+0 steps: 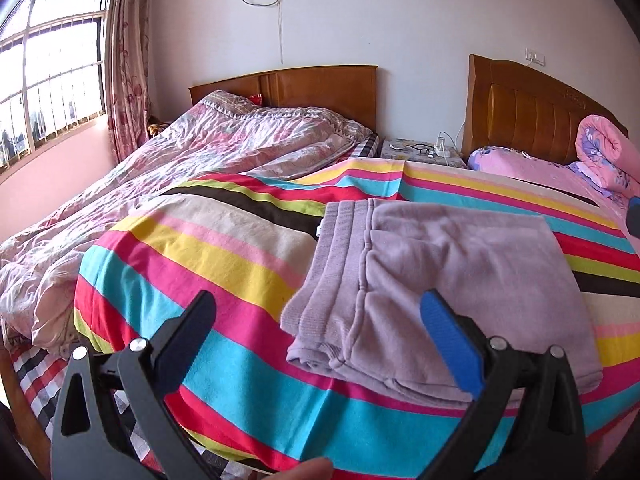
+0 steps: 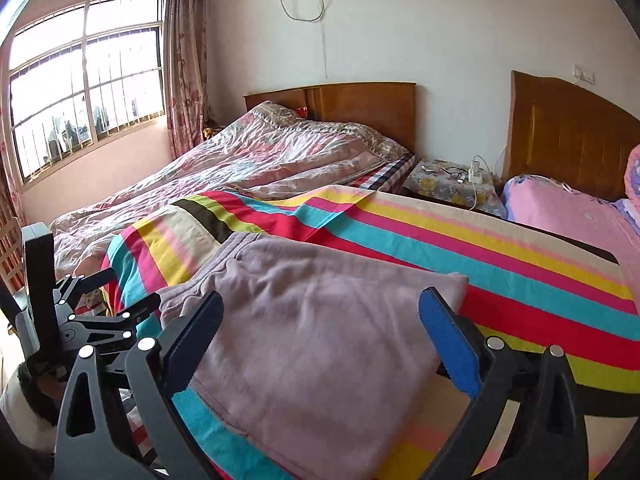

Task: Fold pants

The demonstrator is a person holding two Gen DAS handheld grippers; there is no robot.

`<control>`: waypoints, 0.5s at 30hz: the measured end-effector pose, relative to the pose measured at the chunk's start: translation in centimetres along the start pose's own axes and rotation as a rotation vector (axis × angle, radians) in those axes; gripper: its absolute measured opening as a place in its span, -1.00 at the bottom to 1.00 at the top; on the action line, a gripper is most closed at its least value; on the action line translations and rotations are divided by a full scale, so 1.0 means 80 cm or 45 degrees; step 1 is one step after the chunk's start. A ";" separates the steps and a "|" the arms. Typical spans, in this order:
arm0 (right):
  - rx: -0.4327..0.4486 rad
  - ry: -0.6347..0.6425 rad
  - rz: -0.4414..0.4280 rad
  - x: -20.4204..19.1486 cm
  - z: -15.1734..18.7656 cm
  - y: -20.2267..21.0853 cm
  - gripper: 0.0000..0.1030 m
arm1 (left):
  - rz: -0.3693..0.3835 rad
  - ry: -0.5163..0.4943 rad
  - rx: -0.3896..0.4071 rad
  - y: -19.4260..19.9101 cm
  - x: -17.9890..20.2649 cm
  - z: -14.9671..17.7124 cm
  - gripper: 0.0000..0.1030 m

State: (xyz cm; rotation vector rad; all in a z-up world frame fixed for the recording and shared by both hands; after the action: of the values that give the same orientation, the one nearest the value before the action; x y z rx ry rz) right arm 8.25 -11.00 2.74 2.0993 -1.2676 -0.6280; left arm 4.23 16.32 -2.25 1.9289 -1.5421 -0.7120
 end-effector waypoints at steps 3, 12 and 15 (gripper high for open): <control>0.022 -0.083 0.074 0.012 0.069 0.041 0.91 | -0.025 -0.060 0.022 0.027 0.026 0.009 0.97; 0.037 -0.253 0.199 0.030 0.172 0.090 0.91 | 0.059 -0.160 0.033 0.071 0.097 0.056 0.97; 0.069 -0.251 0.231 0.027 0.176 0.096 0.91 | 0.059 -0.183 0.068 0.077 0.106 0.061 0.97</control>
State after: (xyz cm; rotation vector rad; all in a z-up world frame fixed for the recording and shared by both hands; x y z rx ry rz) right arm -4.86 -19.23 -2.05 1.9743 -1.5800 -0.7407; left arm -1.77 6.44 -1.75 1.9099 -1.7024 -0.8121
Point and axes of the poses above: each gripper's, at about its wrist camera, not at the fingertips, and y roughly against the way its jaws point, x to its right, z to its underside, the point moved 2 cm from there along -y, roughly the way its jaws point, and after that the axes turned 13 degrees about -x, right-handed, at the moved point
